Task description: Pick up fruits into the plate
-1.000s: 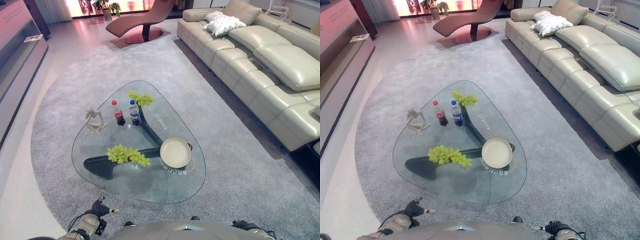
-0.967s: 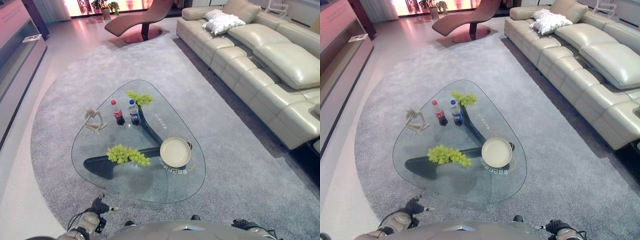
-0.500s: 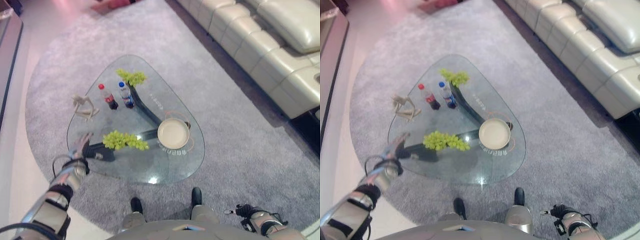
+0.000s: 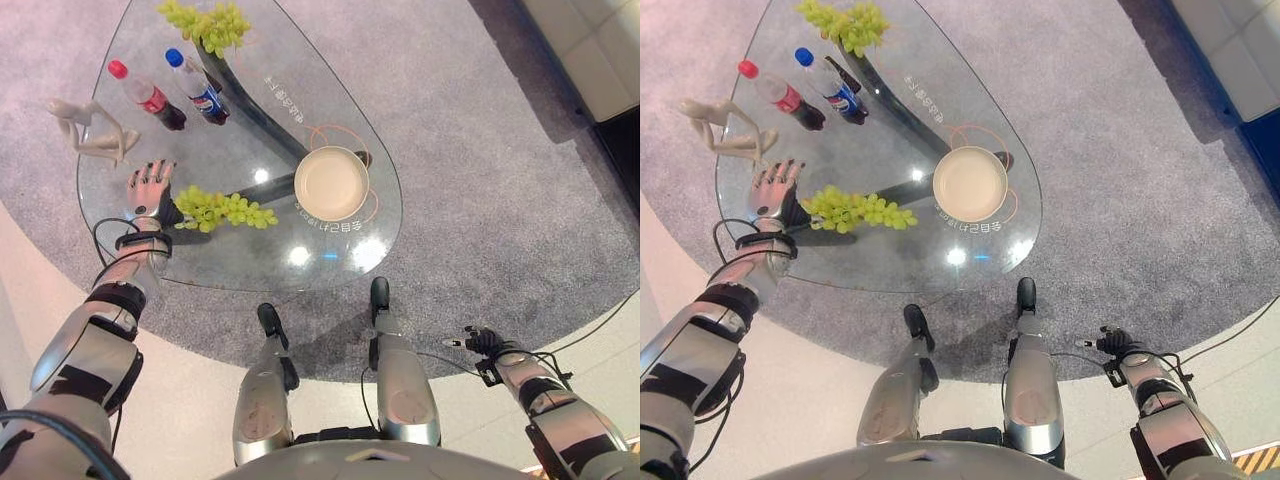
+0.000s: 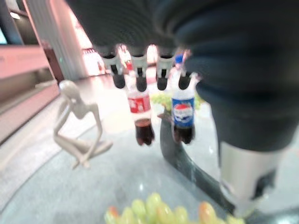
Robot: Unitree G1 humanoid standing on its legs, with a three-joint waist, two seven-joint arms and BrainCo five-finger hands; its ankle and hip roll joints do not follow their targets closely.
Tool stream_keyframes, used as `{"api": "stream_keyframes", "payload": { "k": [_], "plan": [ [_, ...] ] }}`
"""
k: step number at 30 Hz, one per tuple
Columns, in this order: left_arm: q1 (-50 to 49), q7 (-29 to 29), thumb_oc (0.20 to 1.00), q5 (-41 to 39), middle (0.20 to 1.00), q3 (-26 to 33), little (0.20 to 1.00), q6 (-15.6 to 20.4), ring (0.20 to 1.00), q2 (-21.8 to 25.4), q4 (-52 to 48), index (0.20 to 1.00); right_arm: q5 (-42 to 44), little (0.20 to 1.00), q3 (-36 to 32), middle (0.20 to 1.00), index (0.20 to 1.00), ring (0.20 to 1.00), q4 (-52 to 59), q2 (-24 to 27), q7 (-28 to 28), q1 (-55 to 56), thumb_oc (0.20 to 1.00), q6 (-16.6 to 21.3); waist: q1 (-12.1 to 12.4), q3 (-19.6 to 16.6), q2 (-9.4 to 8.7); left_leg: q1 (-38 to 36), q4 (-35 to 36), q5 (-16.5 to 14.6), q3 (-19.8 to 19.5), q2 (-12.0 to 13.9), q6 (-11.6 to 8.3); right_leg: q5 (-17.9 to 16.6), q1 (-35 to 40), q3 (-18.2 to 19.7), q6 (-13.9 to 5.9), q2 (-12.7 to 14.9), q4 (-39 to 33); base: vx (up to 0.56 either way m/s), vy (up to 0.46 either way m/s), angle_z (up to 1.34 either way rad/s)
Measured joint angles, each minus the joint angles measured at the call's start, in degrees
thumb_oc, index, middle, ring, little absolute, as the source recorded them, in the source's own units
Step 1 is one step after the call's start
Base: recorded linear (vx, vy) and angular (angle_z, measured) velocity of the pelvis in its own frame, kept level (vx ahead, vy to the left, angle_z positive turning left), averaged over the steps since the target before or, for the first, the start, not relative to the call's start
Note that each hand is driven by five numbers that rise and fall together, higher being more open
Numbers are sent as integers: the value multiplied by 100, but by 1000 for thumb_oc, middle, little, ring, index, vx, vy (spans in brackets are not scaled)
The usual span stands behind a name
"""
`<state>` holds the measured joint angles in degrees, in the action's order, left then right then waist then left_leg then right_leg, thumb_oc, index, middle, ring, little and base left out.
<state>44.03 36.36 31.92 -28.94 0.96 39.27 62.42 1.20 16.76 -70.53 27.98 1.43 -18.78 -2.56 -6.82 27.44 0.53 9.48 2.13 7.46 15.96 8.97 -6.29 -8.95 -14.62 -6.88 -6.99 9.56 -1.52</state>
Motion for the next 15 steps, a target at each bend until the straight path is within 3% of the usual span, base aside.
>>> {"api": "stream_keyframes", "payload": {
  "k": [8, 15],
  "plan": [
    [789, 498, 1000, 588, 1000, -59, 1000, -128, 1000, 17, 266, 1000, 225, 1000, 205, 1000, 1000, 1000, 139, -63, -137, -86, 1000, 39, -23, 235, -438, 541, -297, -3, -61, 26, 0, 3, -536, -8, 1, 28, 312, -49, -69, 1],
    [1052, 517, 1000, 363, 1000, -67, 1000, -334, 1000, 27, 636, 1000, 458, 1000, 215, 1000, 1000, 1000, 150, -155, -374, -194, 1000, 161, -92, 242, -481, 1311, -720, -38, -158, 87, 11, 19, -1226, 9, 15, 33, 627, -35, -10, 2]
  ]
}}
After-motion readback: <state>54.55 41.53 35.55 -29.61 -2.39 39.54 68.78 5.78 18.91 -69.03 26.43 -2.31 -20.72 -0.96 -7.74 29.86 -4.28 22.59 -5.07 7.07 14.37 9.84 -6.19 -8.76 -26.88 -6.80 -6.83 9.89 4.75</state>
